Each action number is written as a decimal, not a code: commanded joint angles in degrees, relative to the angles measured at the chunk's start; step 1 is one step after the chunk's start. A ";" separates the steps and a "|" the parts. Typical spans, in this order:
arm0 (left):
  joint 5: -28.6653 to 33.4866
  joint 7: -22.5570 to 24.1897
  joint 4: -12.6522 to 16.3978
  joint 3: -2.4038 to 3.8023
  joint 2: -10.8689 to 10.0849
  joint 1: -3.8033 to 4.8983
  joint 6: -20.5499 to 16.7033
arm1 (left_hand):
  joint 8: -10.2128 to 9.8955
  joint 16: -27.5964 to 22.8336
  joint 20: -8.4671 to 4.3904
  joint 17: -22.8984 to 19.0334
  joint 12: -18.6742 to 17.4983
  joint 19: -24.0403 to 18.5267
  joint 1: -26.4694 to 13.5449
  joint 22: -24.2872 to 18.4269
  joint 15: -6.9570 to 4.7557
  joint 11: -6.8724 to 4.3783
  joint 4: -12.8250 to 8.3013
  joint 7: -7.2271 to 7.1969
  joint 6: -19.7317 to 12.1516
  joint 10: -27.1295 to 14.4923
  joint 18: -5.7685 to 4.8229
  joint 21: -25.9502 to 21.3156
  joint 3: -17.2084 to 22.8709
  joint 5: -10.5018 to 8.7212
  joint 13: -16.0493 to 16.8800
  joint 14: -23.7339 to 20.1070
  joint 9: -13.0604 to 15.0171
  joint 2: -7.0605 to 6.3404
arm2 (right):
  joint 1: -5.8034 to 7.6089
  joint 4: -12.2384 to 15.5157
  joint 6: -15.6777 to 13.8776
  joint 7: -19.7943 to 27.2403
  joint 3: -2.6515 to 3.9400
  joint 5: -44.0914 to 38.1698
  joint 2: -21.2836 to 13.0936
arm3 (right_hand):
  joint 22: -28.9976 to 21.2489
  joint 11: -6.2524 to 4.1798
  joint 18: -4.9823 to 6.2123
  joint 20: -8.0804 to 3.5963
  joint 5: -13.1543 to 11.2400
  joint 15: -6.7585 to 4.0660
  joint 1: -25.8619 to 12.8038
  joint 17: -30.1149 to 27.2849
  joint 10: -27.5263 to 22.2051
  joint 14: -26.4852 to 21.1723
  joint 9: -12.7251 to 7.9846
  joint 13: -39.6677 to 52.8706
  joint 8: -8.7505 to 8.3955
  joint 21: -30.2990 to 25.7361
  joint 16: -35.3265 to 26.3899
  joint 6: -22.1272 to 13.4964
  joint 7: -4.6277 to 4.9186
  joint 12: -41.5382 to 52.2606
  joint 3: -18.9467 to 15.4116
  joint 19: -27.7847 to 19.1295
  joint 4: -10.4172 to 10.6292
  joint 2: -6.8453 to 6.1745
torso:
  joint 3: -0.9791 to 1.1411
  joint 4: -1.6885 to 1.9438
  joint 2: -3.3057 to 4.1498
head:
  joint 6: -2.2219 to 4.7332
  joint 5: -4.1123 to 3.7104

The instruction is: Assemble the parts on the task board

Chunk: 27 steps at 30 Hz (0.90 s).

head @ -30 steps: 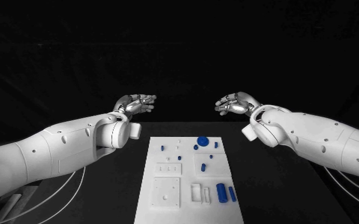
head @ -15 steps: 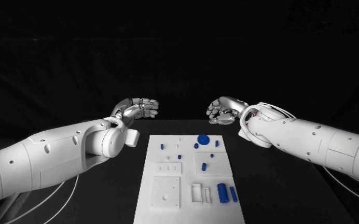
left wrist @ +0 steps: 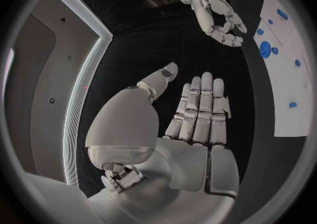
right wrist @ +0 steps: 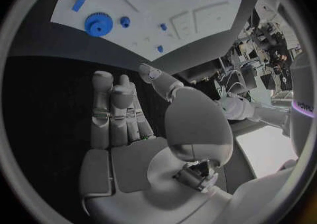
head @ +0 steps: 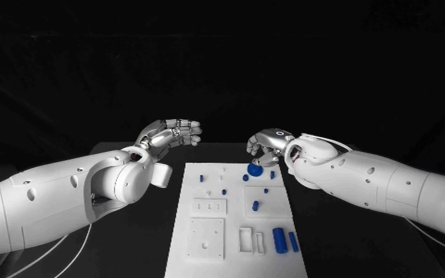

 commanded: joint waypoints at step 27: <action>-0.90 0.84 -0.58 0.10 1.66 0.17 2.07 | -0.40 -0.72 0.29 0.14 -0.92 -0.11 -1.61 1.01 0.01 0.27 -0.32 0.16 0.24 0.37 0.57 -0.35 0.15 0.13 -0.04 -0.46 -0.30 0.51 | -1.48 -2.33 3.06 -5.70 0.01 -12.34 2.73 | 1.28 0.91 1.82 -1.78 -2.48 0.61 -0.34 -1.68 -2.53 -0.92 -0.12 -1.34 -0.71 2.16 1.86 -0.33 -0.94 -0.43 0.45 1.04 0.24 -1.58 | -0.68 0.89 4.57 | 0.14 -1.08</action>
